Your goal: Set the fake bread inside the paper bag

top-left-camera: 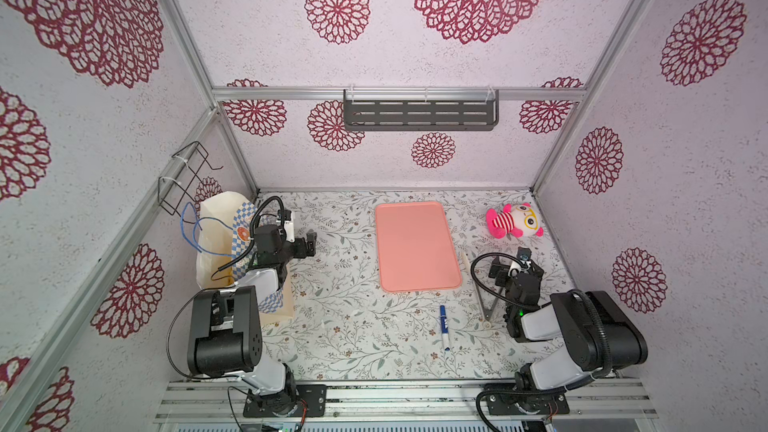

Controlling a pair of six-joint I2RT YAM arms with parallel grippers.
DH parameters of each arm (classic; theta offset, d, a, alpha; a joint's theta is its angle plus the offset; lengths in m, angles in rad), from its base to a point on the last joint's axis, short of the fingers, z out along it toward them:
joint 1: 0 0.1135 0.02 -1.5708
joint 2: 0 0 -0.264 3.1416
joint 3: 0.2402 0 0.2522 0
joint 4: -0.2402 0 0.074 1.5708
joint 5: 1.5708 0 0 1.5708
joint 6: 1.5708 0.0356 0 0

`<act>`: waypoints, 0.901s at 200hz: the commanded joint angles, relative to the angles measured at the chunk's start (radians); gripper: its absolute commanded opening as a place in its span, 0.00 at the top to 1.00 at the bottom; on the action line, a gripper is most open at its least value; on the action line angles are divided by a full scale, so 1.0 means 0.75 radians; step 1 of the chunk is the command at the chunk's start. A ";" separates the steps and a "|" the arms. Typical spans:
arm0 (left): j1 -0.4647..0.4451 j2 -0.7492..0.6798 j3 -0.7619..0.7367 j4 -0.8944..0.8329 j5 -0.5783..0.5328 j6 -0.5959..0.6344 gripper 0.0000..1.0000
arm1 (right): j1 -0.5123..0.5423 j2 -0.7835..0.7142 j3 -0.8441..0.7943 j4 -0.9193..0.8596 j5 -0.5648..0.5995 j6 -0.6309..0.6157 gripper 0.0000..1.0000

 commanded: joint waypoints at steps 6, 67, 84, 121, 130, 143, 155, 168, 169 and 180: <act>0.025 0.041 0.019 -0.053 0.035 0.041 0.02 | 0.007 -0.006 -0.028 0.146 -0.016 -0.025 0.01; 0.029 -0.071 -0.204 0.260 -0.079 -0.003 0.03 | 0.023 -0.002 0.020 0.062 0.033 -0.029 0.01; 0.037 -0.087 -0.248 0.328 -0.104 -0.020 0.03 | 0.024 -0.004 0.028 0.047 0.036 -0.024 0.01; 0.047 -0.090 -0.286 0.404 -0.099 -0.038 0.03 | 0.024 -0.003 0.017 0.065 0.034 -0.029 0.01; 0.048 -0.088 -0.285 0.402 -0.098 -0.038 0.03 | 0.025 -0.002 0.011 0.077 0.034 -0.031 0.01; 0.050 -0.088 -0.284 0.402 -0.094 -0.039 0.03 | 0.025 -0.002 0.002 0.092 0.030 -0.031 0.01; 0.048 -0.089 -0.285 0.403 -0.092 -0.041 0.03 | 0.026 0.000 -0.014 0.126 0.025 -0.035 0.01; 0.049 -0.091 -0.293 0.410 -0.107 -0.051 0.03 | 0.028 0.002 -0.037 0.174 0.004 -0.047 0.01; 0.050 -0.091 -0.293 0.411 -0.112 -0.052 0.03 | 0.028 0.003 -0.039 0.178 -0.001 -0.049 0.01; 0.056 -0.102 -0.330 0.466 -0.184 -0.071 0.03 | 0.038 0.010 -0.058 0.221 -0.004 -0.064 0.01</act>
